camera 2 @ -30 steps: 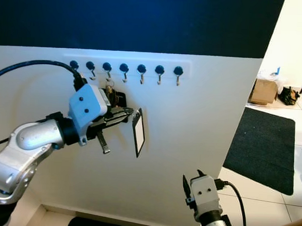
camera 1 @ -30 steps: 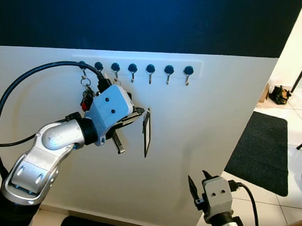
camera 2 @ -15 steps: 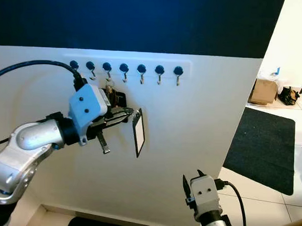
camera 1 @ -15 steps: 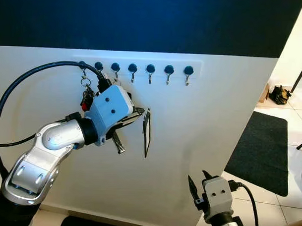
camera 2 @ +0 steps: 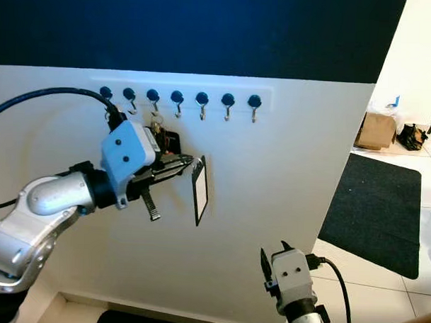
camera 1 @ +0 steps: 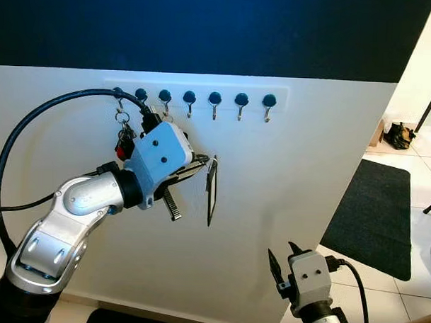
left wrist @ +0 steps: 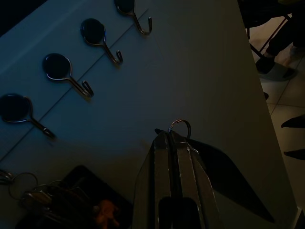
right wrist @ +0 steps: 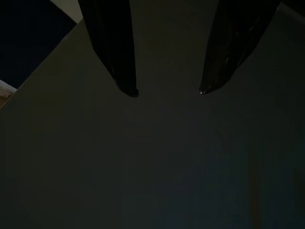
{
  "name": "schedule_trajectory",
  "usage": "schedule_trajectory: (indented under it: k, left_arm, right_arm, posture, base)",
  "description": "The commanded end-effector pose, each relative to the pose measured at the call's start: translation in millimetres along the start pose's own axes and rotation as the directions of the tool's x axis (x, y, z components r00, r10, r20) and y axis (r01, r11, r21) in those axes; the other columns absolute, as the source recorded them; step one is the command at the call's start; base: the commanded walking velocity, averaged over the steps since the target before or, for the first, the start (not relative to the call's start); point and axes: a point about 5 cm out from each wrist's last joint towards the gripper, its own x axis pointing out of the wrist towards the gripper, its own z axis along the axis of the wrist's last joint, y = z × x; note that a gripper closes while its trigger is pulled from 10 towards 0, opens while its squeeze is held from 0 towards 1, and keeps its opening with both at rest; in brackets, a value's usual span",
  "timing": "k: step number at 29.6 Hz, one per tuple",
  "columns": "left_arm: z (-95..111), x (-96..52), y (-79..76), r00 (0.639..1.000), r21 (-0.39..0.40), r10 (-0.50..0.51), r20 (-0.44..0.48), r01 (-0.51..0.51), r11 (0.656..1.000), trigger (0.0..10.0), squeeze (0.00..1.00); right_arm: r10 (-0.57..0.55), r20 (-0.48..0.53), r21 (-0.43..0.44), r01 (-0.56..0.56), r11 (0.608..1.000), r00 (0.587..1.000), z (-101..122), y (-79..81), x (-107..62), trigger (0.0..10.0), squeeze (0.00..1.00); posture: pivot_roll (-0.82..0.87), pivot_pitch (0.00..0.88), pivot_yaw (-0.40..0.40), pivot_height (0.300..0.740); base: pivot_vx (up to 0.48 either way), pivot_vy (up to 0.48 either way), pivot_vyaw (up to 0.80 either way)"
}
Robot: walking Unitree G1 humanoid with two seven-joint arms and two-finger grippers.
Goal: Hang keys on a hook
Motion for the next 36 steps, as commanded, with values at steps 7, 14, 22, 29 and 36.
schedule_trajectory:
  k: [7, 14, 22, 29, 36]
  left_arm:
    - [3.8, 3.8, -5.4, 1.000, 0.000, -0.019, 0.022, 0.019, 1.000, 10.0, 0.00]
    - [4.1, 4.2, -5.4, 1.000, 0.000, -0.019, 0.024, 0.019, 1.000, 10.0, 0.00]
    - [6.5, 8.2, -5.3, 0.999, 0.011, -0.014, 0.034, 0.014, 1.000, 10.0, 0.00]
    - [6.1, 25.9, 3.8, 0.999, 0.069, 0.045, 0.029, -0.047, 0.997, 10.0, 0.00]
    - [9.6, 40.3, 4.4, 0.999, 0.083, 0.035, 0.040, -0.039, 0.996, 10.0, 0.00]
  right_arm:
    - [0.007, -0.013, -0.005, -0.007, 1.000, 1.000, -1.9, 2.1, -1.7, 10.0, 0.00]
    - [0.006, -0.014, -0.004, -0.006, 1.000, 1.000, -2.2, 2.4, -1.8, 10.0, 0.00]
    - [0.006, -0.012, -0.003, -0.006, 1.000, 1.000, -1.6, 3.4, -1.9, 10.0, 0.00]
    - [0.007, -0.005, 0.003, -0.007, 1.000, 1.000, -0.4, 5.4, 0.0, 10.0, 0.00]
    - [0.011, 0.004, -0.001, -0.011, 1.000, 1.000, 1.6, 4.4, 4.1, 10.0, 0.00]
  posture:
    - [-0.02, 0.110, 0.079, 0.740]
    - [-0.02, 0.112, 0.080, 0.740]
    - [-0.01, 0.116, 0.089, 0.740]
    - [0.00, 0.111, 0.083, 0.740]
    - [-0.01, 0.109, 0.084, 0.740]
  base:
    - [0.000, 0.000, 0.00]
    - [0.000, 0.000, 0.00]
    - [0.000, 0.000, 0.00]
    - [0.000, 0.000, 0.00]
    - [0.000, 0.000, 0.00]
